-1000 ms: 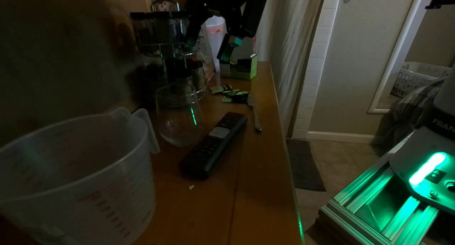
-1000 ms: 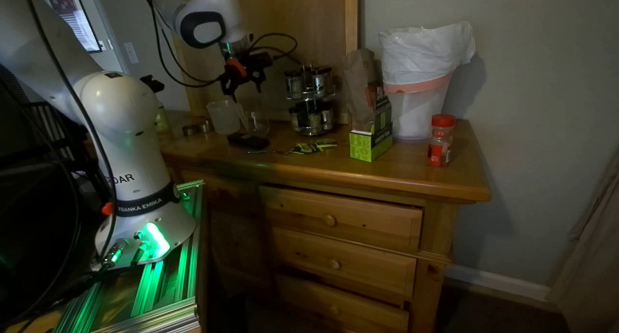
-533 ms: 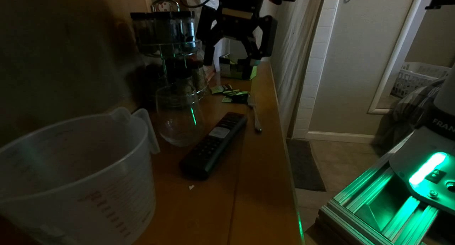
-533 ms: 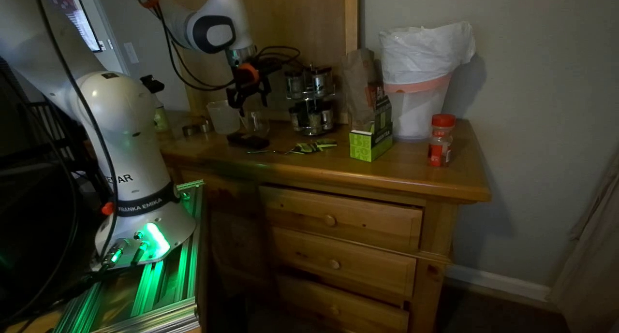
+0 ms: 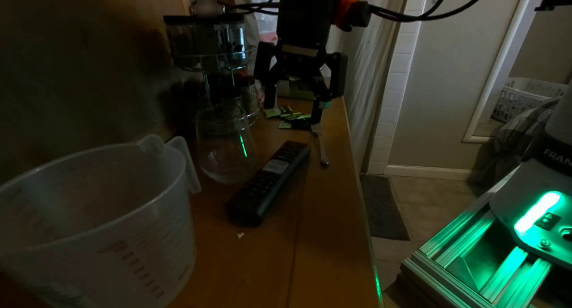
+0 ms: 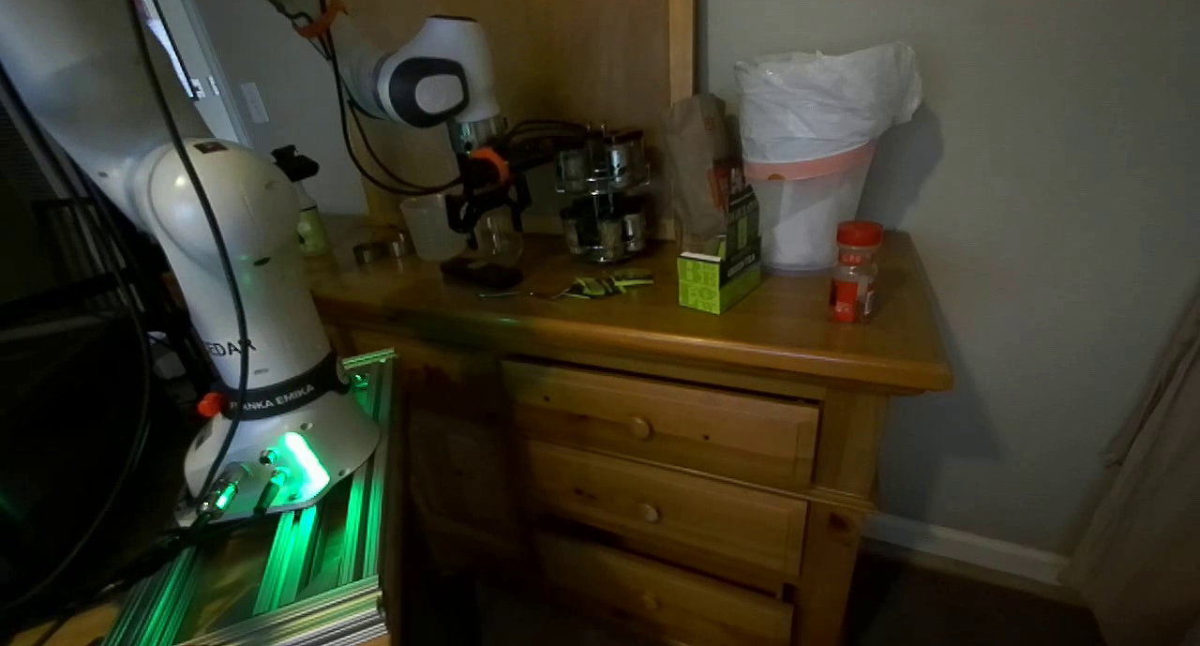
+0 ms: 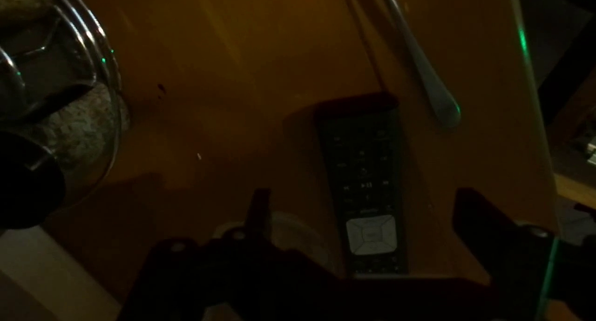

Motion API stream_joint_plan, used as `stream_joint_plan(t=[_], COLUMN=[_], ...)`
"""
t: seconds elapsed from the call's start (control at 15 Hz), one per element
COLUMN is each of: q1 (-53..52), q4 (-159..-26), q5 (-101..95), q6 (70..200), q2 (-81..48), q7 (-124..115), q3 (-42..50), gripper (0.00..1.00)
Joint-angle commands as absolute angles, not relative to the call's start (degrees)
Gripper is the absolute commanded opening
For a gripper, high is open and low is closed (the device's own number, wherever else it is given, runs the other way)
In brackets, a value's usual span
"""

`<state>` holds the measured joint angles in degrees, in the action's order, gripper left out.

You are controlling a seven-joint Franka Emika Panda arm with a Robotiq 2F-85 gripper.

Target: Put the remote control in the clear jug.

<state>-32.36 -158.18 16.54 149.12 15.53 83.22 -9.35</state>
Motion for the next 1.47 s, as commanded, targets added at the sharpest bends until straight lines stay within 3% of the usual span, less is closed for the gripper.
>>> stream_joint_plan(t=[0.0, 0.87, 1.4], q1=[-30.63, -29.2, -30.77], q4=[-158.12, -157.94, -157.8], q5=[14.81, 19.04, 27.91], q6=[152.62, 157.4, 159.14], q2=[11.64, 6.22, 5.21], q7=[81.84, 83.62, 98.43], q3=[-10.79, -13.51, -13.98], gripper=[1.0, 1.0, 1.0])
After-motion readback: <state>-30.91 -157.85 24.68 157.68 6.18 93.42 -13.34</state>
